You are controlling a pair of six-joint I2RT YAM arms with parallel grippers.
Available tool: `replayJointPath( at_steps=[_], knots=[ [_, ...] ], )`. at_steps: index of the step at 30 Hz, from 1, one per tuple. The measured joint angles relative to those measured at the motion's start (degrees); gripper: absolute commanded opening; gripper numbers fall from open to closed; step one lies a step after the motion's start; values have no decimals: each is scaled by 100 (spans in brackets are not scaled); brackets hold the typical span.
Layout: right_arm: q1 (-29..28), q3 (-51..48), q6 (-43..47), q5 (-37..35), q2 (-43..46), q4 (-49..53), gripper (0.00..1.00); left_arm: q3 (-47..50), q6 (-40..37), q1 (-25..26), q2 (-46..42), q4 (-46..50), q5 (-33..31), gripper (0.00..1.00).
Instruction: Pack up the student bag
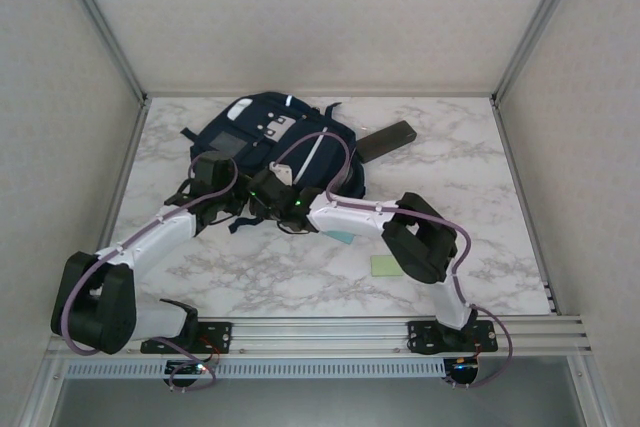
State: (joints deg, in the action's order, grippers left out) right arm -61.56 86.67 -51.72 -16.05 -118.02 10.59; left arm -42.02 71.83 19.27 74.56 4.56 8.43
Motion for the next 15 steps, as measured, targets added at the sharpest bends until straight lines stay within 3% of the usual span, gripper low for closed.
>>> replayJointPath(
  at_steps=[9,15],
  knots=[
    [-72,444,-315,-774,-328,210,3,48,74,37,-162,-35,-57,0],
    [-74,330,-234,-826,-264,221,0,48,85,57,-162,-55,-17,0]
  ],
)
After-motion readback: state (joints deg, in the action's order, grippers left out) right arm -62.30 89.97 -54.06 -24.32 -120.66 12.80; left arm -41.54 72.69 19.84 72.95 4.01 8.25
